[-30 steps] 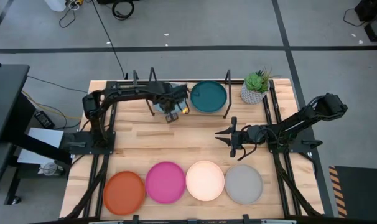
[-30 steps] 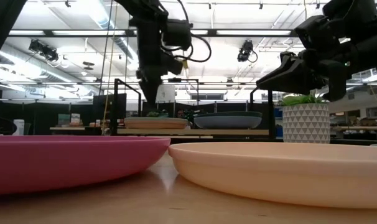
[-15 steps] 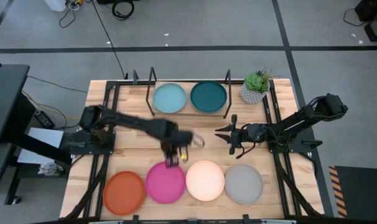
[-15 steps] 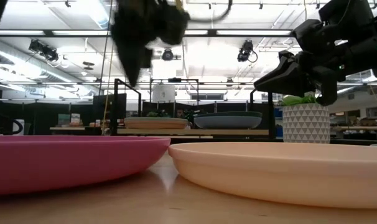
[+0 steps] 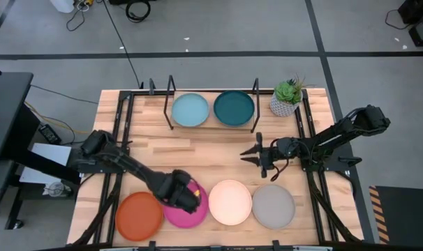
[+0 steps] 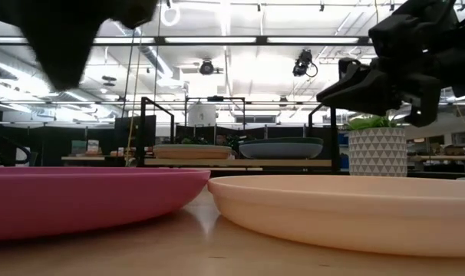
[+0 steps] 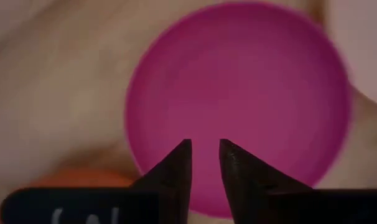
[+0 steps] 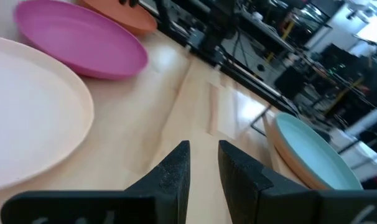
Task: Place and stack plates onto a shelf
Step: Stack the orange plate onto the green plate
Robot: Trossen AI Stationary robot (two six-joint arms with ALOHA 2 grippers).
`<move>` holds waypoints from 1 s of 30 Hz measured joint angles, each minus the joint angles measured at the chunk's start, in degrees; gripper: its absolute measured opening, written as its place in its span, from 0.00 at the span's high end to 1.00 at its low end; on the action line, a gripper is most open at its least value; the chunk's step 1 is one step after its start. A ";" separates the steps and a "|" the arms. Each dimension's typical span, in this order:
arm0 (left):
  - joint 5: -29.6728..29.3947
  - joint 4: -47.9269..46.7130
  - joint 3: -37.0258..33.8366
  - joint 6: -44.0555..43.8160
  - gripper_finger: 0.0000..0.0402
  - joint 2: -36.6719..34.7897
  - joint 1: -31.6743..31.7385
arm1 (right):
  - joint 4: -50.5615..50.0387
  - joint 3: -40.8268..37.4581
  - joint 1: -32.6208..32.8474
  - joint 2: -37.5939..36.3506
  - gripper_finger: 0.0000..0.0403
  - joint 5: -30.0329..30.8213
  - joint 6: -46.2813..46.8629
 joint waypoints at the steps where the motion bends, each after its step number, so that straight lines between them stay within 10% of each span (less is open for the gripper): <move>1: 0.16 -0.91 0.00 -3.61 0.76 0.37 -0.72 | 0.11 0.00 0.00 0.00 0.78 -0.63 -0.10; 11: 18.37 6.49 0.00 -20.99 0.72 5.97 -5.86 | -1.09 0.00 0.11 0.09 0.78 -3.35 0.28; 30: 27.96 9.05 -0.02 -28.41 0.72 10.98 -10.38 | -2.10 0.00 0.14 0.09 0.78 -10.53 0.43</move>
